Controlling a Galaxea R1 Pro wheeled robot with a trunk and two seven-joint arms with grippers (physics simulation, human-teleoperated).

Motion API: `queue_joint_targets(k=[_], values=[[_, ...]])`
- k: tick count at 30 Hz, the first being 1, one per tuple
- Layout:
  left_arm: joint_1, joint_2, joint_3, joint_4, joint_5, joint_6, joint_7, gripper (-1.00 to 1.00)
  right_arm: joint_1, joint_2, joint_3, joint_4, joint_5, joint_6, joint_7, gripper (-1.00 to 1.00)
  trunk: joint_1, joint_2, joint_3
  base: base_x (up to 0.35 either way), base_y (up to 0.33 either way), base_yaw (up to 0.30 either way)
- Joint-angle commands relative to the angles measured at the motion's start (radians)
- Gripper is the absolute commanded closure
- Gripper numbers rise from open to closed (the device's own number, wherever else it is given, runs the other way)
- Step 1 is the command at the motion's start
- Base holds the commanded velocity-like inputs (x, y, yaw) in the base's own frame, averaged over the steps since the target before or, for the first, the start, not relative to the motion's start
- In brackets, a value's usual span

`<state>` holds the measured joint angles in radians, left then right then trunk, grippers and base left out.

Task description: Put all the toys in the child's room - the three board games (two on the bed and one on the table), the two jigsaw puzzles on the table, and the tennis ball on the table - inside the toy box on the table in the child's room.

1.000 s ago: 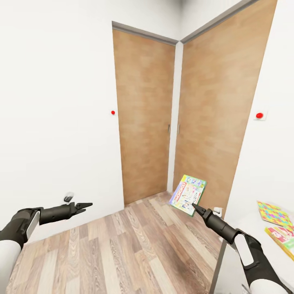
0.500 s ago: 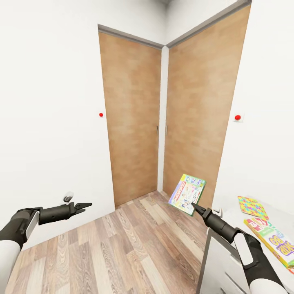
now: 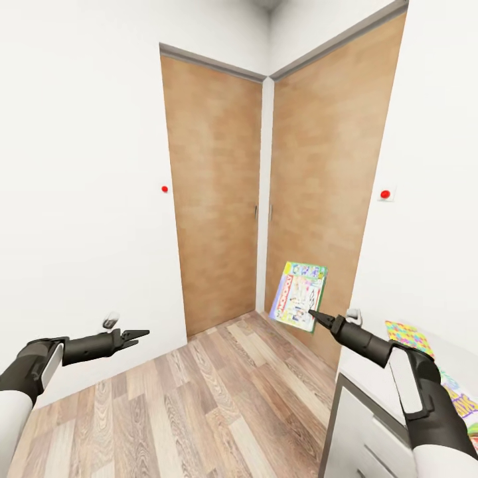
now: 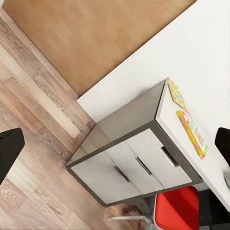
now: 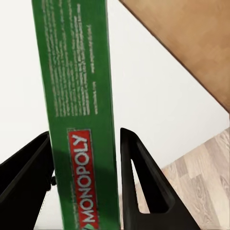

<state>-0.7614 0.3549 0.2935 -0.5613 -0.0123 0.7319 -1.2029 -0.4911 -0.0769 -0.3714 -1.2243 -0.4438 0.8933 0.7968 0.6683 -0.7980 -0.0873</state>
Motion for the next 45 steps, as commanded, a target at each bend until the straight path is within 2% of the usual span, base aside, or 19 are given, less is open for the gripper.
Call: queue_joint_targets(k=[1, 6, 10, 14, 15, 20, 21, 25, 28, 33, 36, 40, 45], values=[[-0.001, 0.0, 0.003, 0.0, -0.001, 0.011, -0.004, -1.0, -0.001, 0.0, -0.002, -0.016, 0.006, 0.02, 0.004, 1.0, -0.004, 0.006, 0.001, 0.0, 0.0, 0.0], [-0.001, 0.002, 0.003, -0.003, 0.001, 0.024, -0.005, -1.0, -0.001, -0.001, -0.007, -0.096, -0.003, 0.082, 0.008, 1.0, -0.023, 0.041, 0.017, 0.0, 0.0, 0.0], [-0.001, 0.009, -0.001, -0.037, 0.006, 0.072, -0.023, -1.0, 0.0, -0.001, -0.01, -0.144, -0.008, 0.101, 0.009, 1.0, -0.038, 0.069, 0.03, 0.0, 0.0, 0.0], [0.0, 0.012, -0.005, -0.086, 0.004, 0.126, -0.105, -1.0, 0.0, 0.0, -0.009, -0.158, -0.01, 0.106, 0.009, 1.0, -0.054, 0.097, 0.042, 0.0, 0.0, -0.048], [0.001, 0.013, -0.006, -0.102, 0.003, 0.138, -0.144, -1.0, 0.0, 0.001, -0.008, -0.161, -0.01, 0.107, 0.009, 1.0, -0.057, 0.104, 0.045, 0.0, 0.0, -0.166], [0.002, 0.017, -0.006, -0.126, -0.007, 0.153, -0.223, -1.0, 0.0, 0.001, -0.01, -0.16, -0.011, 0.107, 0.009, 1.0, -0.077, 0.139, 0.061, 0.0, 0.0, -0.227], [0.003, 0.024, -0.006, -0.128, -0.01, 0.156, -0.234, -1.0, 0.0, 0.001, -0.011, -0.158, -0.011, 0.107, 0.009, 1.0, -0.08, 0.146, 0.064, 0.0, 0.0, -0.265], [0.004, 0.042, -0.006, -0.132, -0.012, 0.158, -0.257, -1.0, 0.0, 0.0, -0.013, -0.155, -0.012, 0.107, 0.009, 1.0, -0.096, 0.174, 0.077, 0.0, 0.0, -0.271], [0.005, 0.046, -0.007, -0.133, -0.013, 0.158, -0.266, -1.0, 0.0, -0.001, -0.018, -0.154, -0.012, 0.107, 0.009, 1.0, -0.096, 0.174, 0.077, 0.0, 0.0, -0.277], [0.005, 0.051, -0.007, -0.133, -0.014, 0.158, -0.275, -1.0, 0.0, 0.0, -0.066, -0.152, -0.013, 0.108, 0.01, 1.0, -0.096, 0.174, 0.077, 0.0, 0.0, -0.279], [0.005, 0.055, -0.006, -0.133, -0.014, 0.159, -0.278, -1.0, 0.0, 0.001, -0.078, -0.144, -0.013, 0.108, 0.01, 1.0, -0.096, 0.174, 0.077, 0.0, 0.0, -0.28], [0.005, 0.057, -0.006, -0.134, -0.014, 0.159, -0.279, -1.0, 0.0, 0.002, -0.084, -0.135, -0.013, 0.107, 0.01, 1.0, -0.096, 0.174, 0.077, 0.0, 0.0, -0.28], [0.005, 0.059, -0.006, -0.134, -0.014, 0.159, -0.283, -1.0, 0.0, 0.003, -0.085, -0.13, -0.013, 0.106, 0.009, 1.0, -0.115, 0.209, 0.092, 0.0, 0.0, -0.28]])
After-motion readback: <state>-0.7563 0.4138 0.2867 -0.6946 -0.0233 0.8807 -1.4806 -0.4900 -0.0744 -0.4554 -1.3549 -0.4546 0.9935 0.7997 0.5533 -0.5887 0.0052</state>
